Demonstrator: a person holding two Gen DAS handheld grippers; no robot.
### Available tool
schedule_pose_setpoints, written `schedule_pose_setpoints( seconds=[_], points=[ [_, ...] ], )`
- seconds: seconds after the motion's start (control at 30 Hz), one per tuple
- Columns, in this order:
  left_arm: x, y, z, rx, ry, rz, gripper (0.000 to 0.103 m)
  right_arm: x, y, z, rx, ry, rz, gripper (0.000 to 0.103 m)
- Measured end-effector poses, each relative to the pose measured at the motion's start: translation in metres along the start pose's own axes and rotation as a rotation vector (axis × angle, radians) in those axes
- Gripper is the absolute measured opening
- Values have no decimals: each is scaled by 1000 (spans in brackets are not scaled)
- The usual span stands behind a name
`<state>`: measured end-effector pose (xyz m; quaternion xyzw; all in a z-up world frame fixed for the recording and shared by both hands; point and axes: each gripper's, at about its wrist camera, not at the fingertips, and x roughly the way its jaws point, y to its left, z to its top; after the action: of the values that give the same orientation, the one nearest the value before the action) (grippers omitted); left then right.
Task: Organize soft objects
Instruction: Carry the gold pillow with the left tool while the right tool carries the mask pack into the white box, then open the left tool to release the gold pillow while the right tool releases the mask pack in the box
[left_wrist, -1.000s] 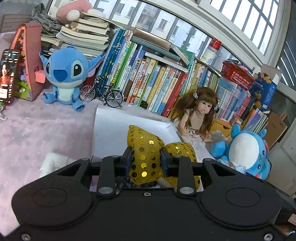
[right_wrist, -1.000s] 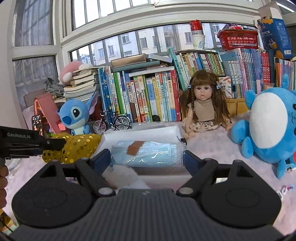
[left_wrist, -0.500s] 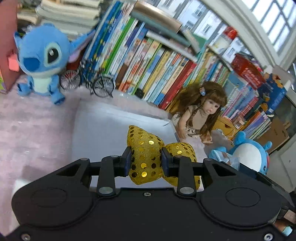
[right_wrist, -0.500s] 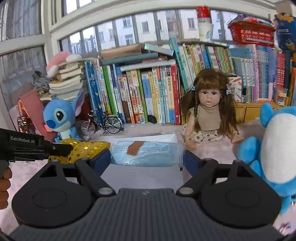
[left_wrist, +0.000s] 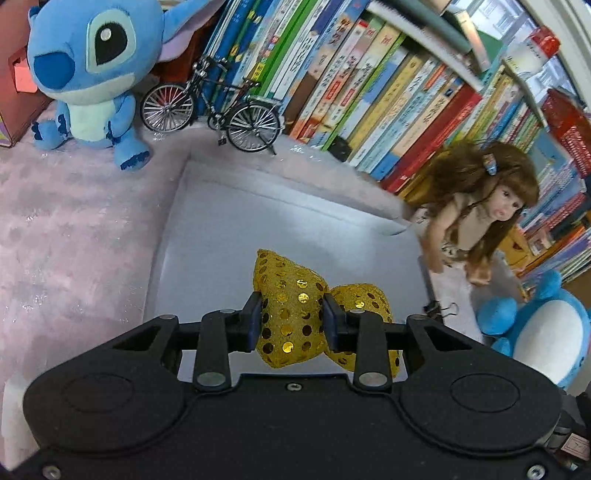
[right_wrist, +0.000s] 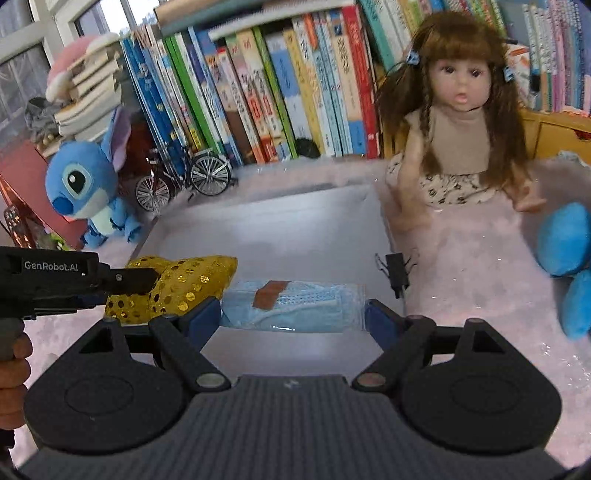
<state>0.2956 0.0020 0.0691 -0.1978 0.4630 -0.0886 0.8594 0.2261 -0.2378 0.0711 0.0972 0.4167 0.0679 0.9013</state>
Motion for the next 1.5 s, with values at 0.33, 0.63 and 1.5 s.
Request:
schedule_pose_setpoints(
  seconds=[0.33,0.63,1.5],
  points=[
    [23,6,0,0,35,37,33,31,6,5,-26,86,-29,88],
    [36,9,-3,0,60,57,33,46,9,5,-26,128,-51,88],
    [34,14,-3,-15,66,62,47,56,9,1,-22,156,-42,103]
  ],
)
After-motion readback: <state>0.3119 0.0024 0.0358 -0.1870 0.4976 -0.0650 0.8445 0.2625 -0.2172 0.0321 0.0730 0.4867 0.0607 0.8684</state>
